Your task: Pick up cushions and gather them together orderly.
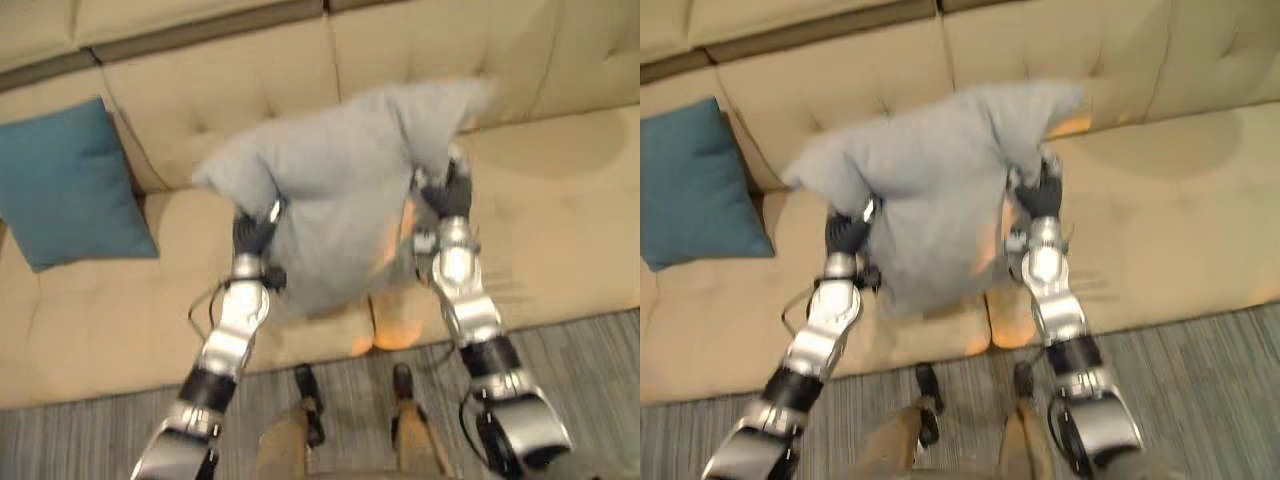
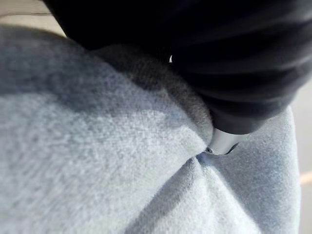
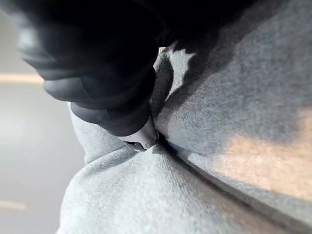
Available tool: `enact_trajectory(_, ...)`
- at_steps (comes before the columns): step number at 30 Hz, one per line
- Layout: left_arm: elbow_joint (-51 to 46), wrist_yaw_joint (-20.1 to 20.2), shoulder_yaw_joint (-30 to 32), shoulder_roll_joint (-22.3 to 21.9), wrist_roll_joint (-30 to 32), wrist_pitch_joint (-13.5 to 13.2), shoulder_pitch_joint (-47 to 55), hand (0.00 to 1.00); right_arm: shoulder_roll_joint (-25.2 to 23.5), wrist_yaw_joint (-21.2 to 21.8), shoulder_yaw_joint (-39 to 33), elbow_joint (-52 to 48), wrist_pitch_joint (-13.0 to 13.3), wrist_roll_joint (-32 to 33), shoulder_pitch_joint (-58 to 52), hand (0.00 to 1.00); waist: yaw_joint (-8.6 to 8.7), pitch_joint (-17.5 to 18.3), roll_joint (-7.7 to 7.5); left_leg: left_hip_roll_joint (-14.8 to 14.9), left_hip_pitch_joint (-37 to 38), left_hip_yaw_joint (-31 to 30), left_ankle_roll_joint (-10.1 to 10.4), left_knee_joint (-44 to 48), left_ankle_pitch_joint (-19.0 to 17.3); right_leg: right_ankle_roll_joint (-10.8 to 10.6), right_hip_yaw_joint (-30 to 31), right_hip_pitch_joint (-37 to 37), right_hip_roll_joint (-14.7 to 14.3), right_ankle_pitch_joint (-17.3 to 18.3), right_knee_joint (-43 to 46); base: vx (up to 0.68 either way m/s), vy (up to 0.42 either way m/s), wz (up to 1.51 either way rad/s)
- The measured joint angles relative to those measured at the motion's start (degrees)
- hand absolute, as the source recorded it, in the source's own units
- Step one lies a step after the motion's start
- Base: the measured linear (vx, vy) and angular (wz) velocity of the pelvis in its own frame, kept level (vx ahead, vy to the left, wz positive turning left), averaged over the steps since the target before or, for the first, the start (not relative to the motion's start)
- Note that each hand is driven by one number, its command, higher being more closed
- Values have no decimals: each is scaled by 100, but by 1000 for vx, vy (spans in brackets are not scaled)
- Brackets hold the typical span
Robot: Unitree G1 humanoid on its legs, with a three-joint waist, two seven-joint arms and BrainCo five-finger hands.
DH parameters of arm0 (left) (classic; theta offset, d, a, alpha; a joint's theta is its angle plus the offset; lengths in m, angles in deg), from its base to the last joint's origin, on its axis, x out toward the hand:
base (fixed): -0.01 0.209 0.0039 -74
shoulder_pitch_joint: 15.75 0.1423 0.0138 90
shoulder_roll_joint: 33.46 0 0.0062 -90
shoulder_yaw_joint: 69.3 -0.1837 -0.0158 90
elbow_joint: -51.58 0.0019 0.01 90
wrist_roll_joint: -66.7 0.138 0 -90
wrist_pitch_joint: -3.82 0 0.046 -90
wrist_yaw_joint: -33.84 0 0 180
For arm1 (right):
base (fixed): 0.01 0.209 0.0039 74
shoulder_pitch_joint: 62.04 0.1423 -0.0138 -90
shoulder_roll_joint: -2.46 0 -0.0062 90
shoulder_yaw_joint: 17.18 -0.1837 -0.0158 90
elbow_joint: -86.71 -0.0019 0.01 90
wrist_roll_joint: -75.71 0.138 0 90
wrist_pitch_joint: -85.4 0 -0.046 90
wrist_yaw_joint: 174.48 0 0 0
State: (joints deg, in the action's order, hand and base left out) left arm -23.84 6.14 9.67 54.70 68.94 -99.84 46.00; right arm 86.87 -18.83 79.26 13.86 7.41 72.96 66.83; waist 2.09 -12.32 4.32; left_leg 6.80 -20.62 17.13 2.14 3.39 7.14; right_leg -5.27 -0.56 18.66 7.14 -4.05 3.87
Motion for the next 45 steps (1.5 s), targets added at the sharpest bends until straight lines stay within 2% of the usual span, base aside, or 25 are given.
enact_trajectory(4,817,-401,156,321,121,2,-1682,100,169,-404,-222,513,-22,-505,1401,100,-97,-345,-1,23,-296,-122,-11,-229,299,18,-70,400,-66,-86,109,-140,-26,9)
enact_trajectory(6,1270,-589,206,462,258,14,-2769,100,255,-694,-447,896,-186,-900,2351,100,-152,-679,5,23,-401,-156,5,-520,556,17,-101,619,-105,-151,133,-157,-28,6)
enact_trajectory(10,2186,-761,293,649,351,95,-4239,100,336,-1051,-652,1671,-320,-1137,3529,100,-133,-956,12,-6,-735,-237,-48,-840,928,23,-204,1123,-110,-179,316,-92,-17,8)
enact_trajectory(12,2597,-757,293,709,340,107,-4771,100,386,-1080,-726,2041,-365,-1137,3909,100,-123,-997,15,-8,-936,-304,-65,-875,1003,24,-273,1303,-108,-197,321,-44,-19,14)
enact_trajectory(14,2942,-754,289,761,297,121,-5213,100,454,-1082,-761,2533,-380,-1134,4355,100,-135,-1186,25,-21,-1019,-316,-57,-876,1028,24,-283,1381,-96,-207,318,-13,-16,6)
enact_trajectory(17,3312,-715,253,918,222,120,-5651,100,600,-1070,-584,2958,-385,-1132,4808,100,-135,-1238,27,-19,-1381,-459,67,-878,1121,29,-362,1689,-96,-251,288,10,-18,8)
enact_trajectory(18,3491,-647,248,942,172,120,-5887,0,687,-1042,-573,3142,-386,-1132,5038,0,-138,-1342,33,-20,-1512,-541,121,-878,1210,41,-398,1785,-91,-269,287,16,-11,14)
enact_trajectory(20,3603,-577,246,960,37,122,-6110,0,778,-1041,-568,3206,-446,-1119,5232,0,-163,-1484,33,-7,-1706,-622,223,-878,1287,59,-444,1946,-99,-283,291,15,3,11)
enact_trajectory(22,3670,-468,260,1045,-120,123,-6130,0,889,-1035,-526,3206,-506,-1077,5296,0,-206,-1623,31,12,-1929,-607,197,-878,1331,70,-447,2181,-111,-292,304,5,11,-2)
enact_trajectory(27,3586,-447,512,1054,-474,94,-6148,0,1061,-1051,-419,2917,-509,-1040,5302,0,-250,-1627,25,79,-2387,-536,203,-877,1336,83,-417,2662,-134,-336,325,5,38,-7)
enact_trajectory(35,3105,-249,728,1092,-643,89,-5795,0,1222,-1037,-349,2195,-586,-827,4979,0,-310,-1626,24,205,-2366,-246,204,-876,1335,87,-334,2772,-201,-332,533,-11,22,-7)
enact_trajectory(39,2306,-92,882,1486,-644,79,-4866,0,1706,-835,-349,1226,-540,-462,4083,0,-298,-1623,17,230,-2149,-105,206,-876,1332,145,-237,2750,-215,-287,782,-53,-37,-10)
enact_trajectory(41,1940,-66,1018,1788,-842,67,-4363,0,2173,-543,-353,640,-415,-16,3516,0,-252,-1617,5,219,-2019,-24,241,-879,1279,150,-203,2695,-200,-101,916,-73,-81,-7)
enact_trajectory(43,1324,25,1284,2179,-1060,-55,-3336,0,2766,-92,-358,-49,-242,351,2349,0,-247,-1571,-23,307,-1733,157,122,-882,1006,152,-190,2510,-253,43,1084,-85,-126,-3)
enact_trajectory(44,1188,32,1316,2236,-1060,-80,-3016,0,2857,40,-359,-151,-172,452,2009,0,-238,-1462,-30,321,-1723,243,140,-881,967,150,-188,2512,-250,87,1102,-71,-149,6)
enact_trajectory(45,938,96,1382,2281,-1061,-129,-2397,0,2986,298,-366,-325,-92,593,1354,0,-202,-1258,-67,334,-1706,406,270,-880,833,161,-193,2505,-222,102,1079,-47,-141,2)
